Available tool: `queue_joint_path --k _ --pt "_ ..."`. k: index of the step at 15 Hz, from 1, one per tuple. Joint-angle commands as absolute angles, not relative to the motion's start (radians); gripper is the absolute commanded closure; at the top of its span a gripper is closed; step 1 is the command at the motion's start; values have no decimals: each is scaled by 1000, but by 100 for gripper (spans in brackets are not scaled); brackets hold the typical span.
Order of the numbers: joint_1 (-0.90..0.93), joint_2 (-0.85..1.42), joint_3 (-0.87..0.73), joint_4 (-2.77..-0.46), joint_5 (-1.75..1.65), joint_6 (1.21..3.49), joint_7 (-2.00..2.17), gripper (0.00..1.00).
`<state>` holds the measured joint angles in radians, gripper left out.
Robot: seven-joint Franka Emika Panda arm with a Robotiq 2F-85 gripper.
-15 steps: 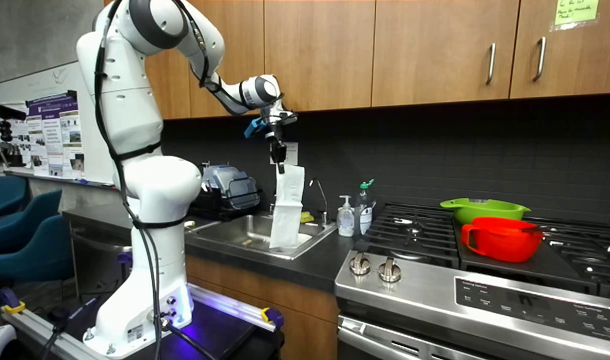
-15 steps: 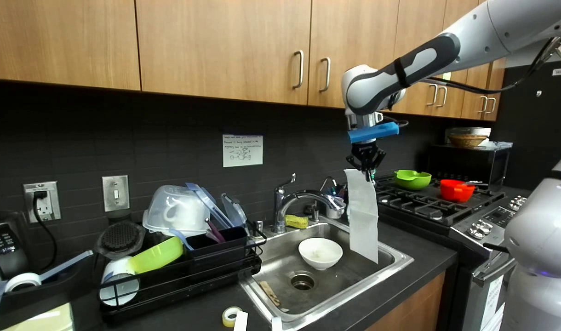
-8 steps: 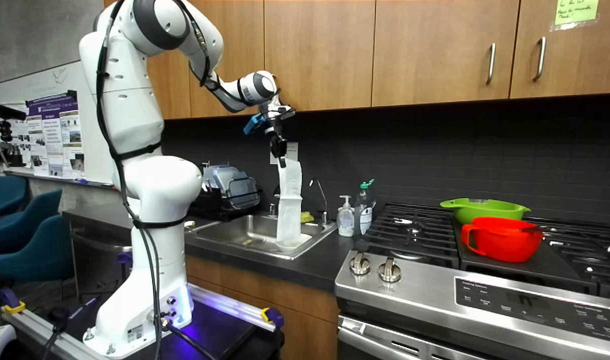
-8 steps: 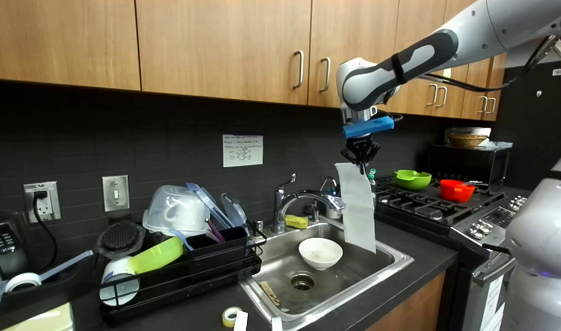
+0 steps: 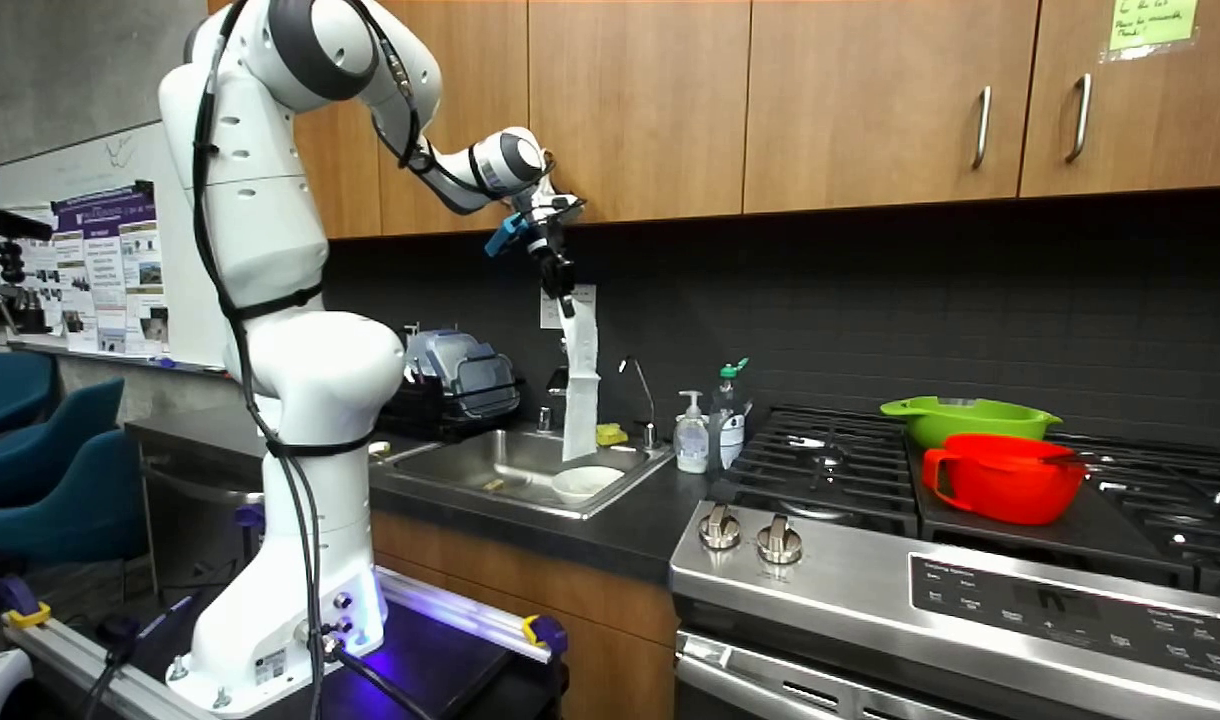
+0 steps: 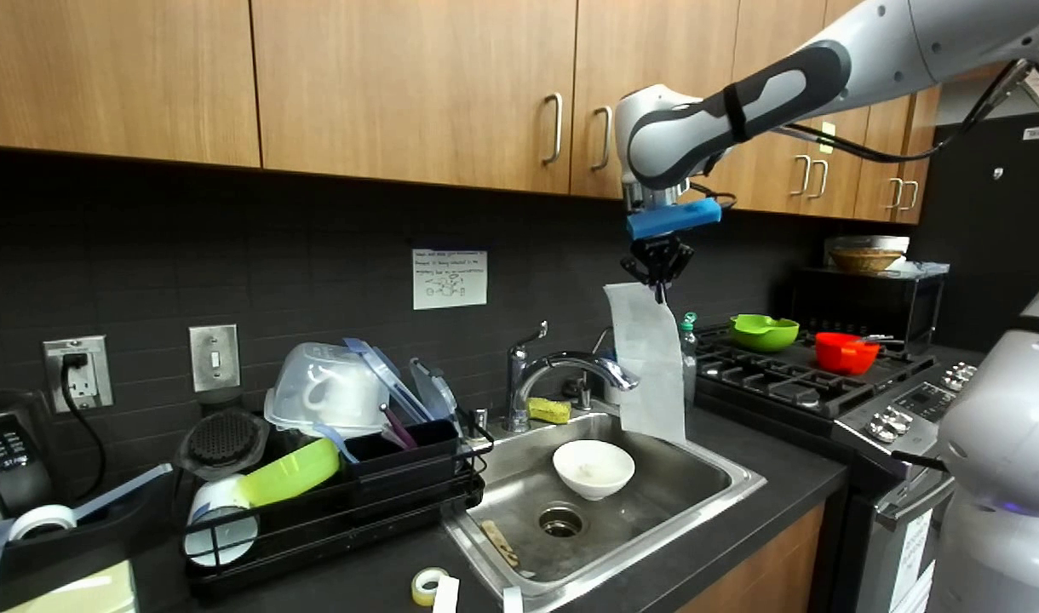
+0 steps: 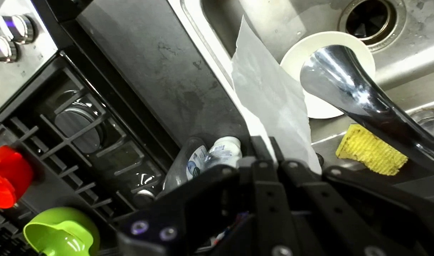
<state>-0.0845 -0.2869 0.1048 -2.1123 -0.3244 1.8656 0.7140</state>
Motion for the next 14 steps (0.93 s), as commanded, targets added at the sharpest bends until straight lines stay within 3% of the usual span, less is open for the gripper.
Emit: queue_joint_path --k 1,14 --pt "-67 -254 124 -2056 -367 1843 720 100" --pt "-21 -260 177 -2050 -426 1802 780 100"
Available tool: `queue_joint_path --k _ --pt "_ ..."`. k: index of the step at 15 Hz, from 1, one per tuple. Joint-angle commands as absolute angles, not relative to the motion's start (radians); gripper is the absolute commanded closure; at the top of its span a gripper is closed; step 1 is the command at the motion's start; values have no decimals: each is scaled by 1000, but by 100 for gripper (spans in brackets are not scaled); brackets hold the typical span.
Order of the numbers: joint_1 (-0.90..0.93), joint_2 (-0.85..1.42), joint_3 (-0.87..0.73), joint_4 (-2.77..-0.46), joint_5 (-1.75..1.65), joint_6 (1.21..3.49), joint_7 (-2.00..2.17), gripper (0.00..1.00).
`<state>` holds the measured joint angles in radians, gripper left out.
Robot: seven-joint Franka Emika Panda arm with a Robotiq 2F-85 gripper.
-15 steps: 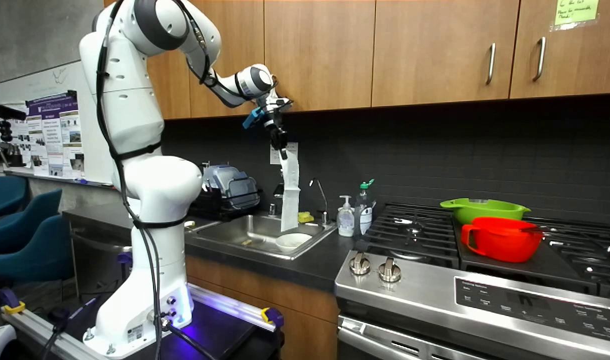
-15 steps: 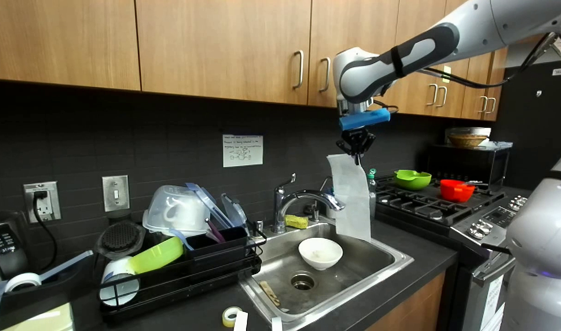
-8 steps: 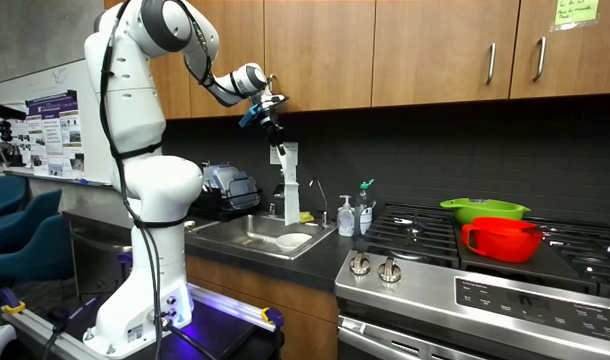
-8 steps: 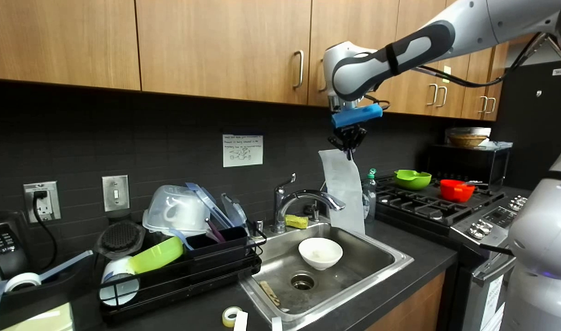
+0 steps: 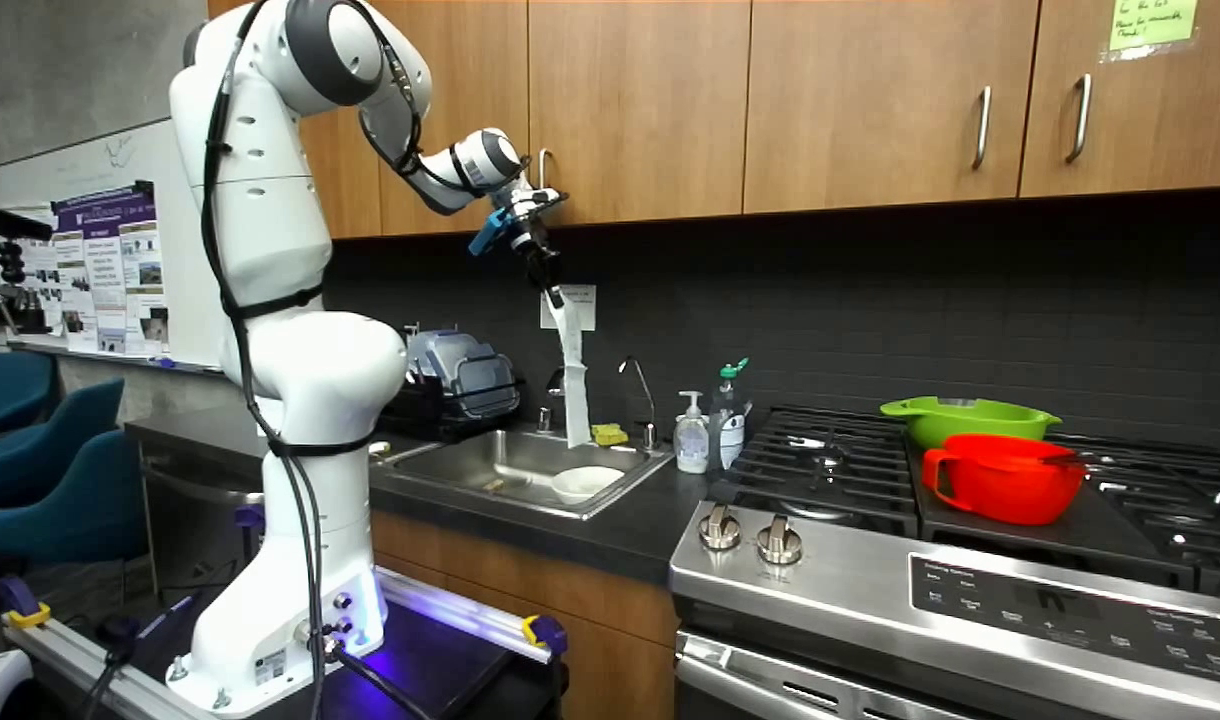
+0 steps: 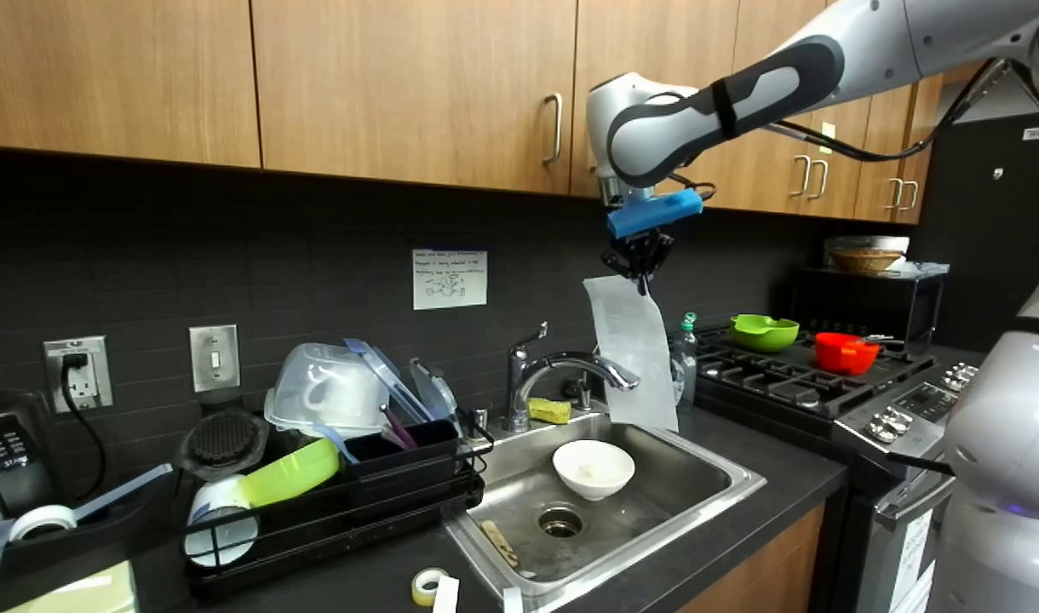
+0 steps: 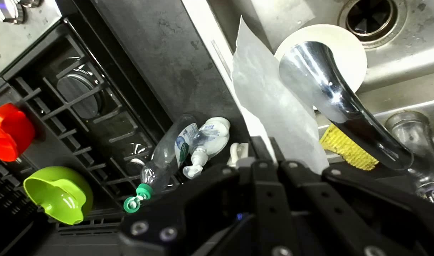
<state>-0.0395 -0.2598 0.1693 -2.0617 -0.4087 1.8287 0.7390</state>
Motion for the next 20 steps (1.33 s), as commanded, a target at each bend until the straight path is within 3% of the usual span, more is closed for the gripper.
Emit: queue_joint_path --k 1,20 --pt "-18 -262 180 -2053 -429 1800 790 100" --pt "50 -210 217 -2049 -418 1748 794 100"
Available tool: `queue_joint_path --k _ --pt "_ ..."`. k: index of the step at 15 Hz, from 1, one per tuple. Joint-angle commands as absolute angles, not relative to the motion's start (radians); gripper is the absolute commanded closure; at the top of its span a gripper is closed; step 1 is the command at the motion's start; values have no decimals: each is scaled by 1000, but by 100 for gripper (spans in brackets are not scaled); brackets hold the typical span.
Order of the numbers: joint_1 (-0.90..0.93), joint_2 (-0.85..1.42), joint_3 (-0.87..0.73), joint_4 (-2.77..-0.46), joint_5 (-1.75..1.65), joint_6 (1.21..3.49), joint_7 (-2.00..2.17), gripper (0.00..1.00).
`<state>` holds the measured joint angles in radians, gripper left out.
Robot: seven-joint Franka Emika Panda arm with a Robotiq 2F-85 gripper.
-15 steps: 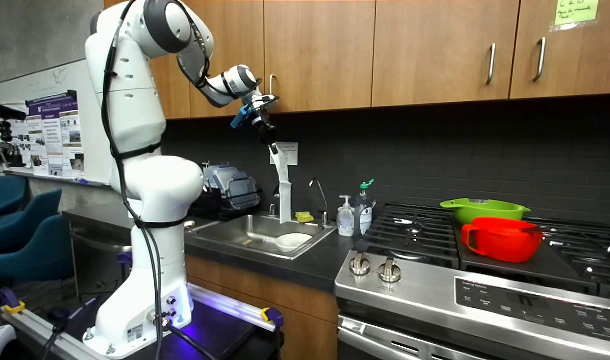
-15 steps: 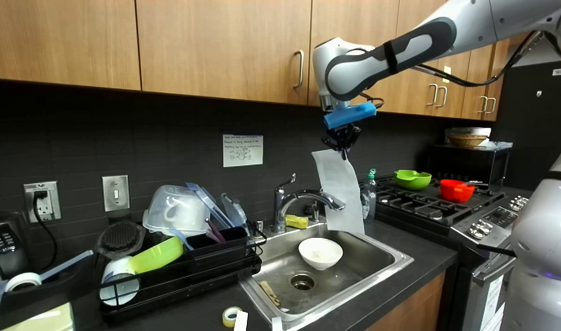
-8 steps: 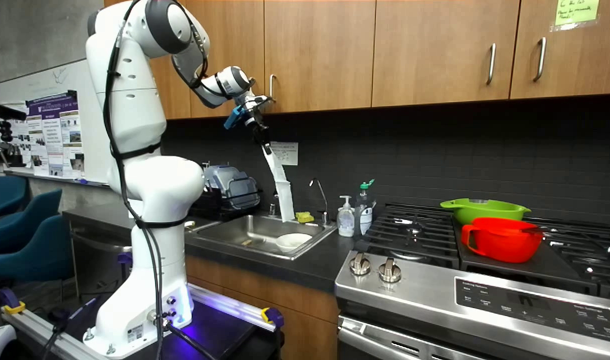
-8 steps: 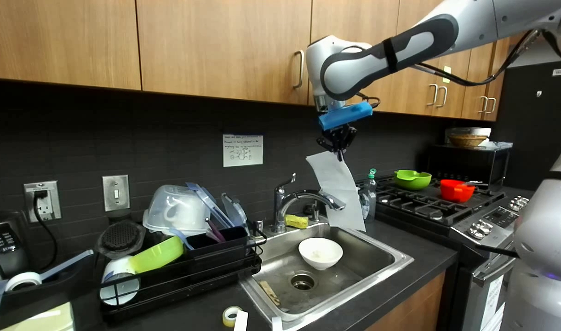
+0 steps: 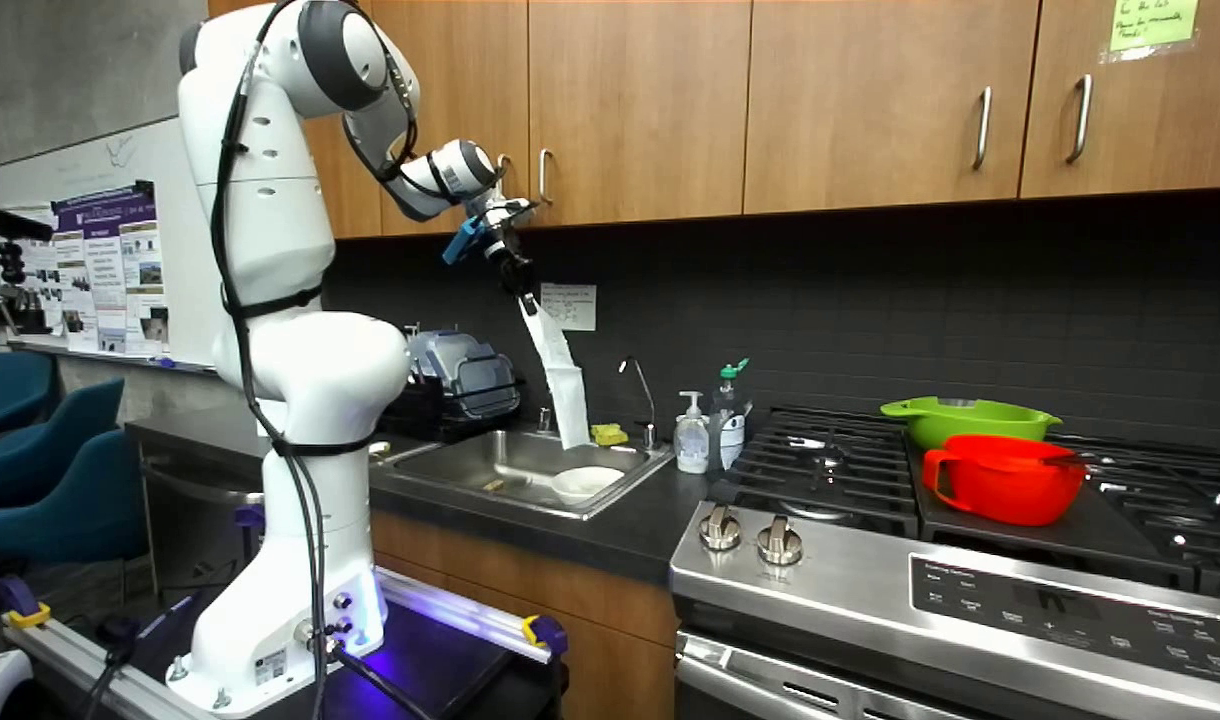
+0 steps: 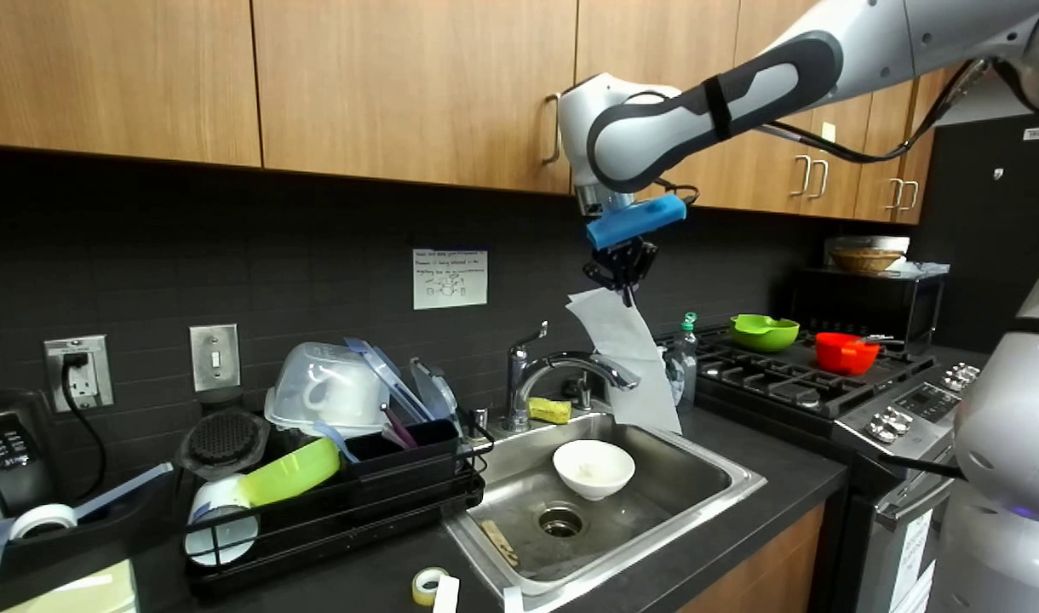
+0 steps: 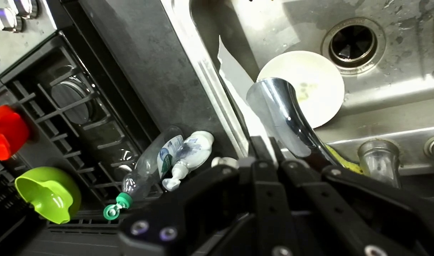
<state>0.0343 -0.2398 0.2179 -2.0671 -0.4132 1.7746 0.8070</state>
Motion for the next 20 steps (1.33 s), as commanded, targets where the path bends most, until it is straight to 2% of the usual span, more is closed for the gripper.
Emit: queue_joint_path --k 1,20 --pt "55 -195 219 -2043 -419 1740 790 100" --pt "150 -66 232 -1892 -507 1639 780 100"
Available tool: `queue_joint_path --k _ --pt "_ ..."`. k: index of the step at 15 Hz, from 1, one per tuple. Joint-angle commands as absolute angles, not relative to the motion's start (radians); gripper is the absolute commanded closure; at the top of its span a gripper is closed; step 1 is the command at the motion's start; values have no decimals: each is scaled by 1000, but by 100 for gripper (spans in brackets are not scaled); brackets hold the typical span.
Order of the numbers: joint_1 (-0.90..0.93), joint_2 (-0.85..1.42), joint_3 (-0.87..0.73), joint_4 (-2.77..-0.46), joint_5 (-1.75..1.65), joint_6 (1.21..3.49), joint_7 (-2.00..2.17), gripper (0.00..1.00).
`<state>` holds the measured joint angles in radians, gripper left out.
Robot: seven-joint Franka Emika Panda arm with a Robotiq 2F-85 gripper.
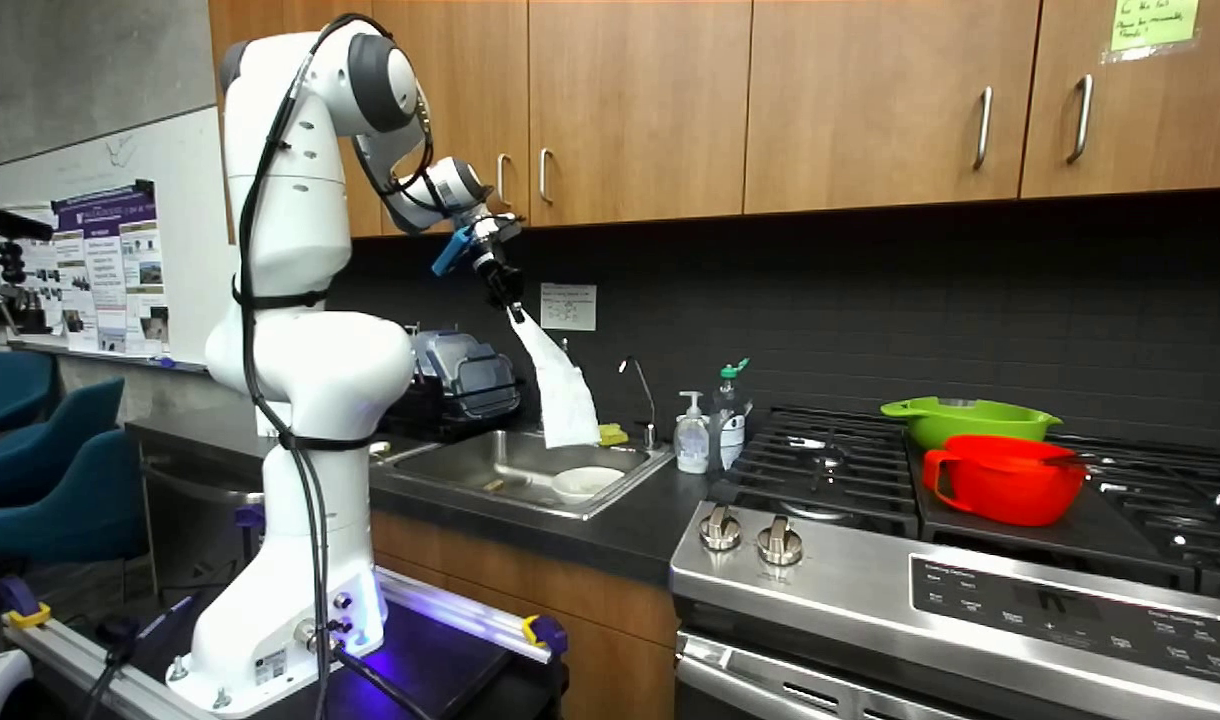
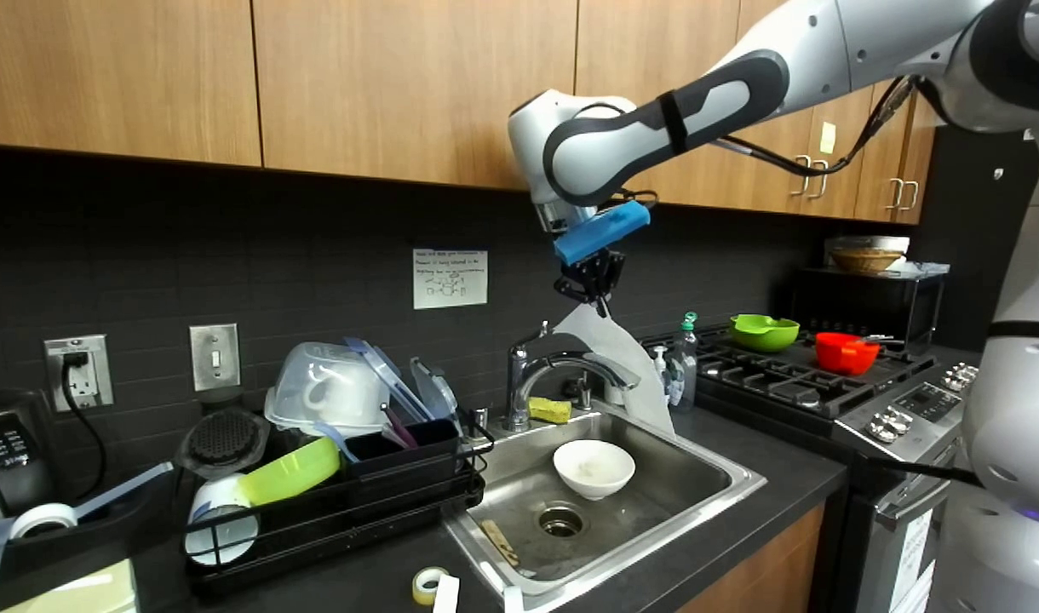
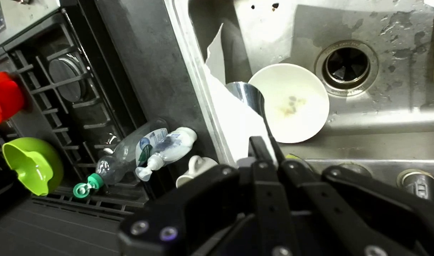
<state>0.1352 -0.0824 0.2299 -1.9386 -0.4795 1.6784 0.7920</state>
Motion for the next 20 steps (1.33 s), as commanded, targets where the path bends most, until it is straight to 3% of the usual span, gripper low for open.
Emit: queue_joint_path --k 1,15,16,18,20 --pt "154 -65 233 -1889 -514 1637 782 100" --pt "185 -42 246 -1863 -557 1615 753 100" --pt "187 -38 247 -1862 -563 1613 750 74" --pt "193 -27 250 -1856 -579 1598 751 68" --pt "198 -20 249 -1853 -590 1590 748 56"
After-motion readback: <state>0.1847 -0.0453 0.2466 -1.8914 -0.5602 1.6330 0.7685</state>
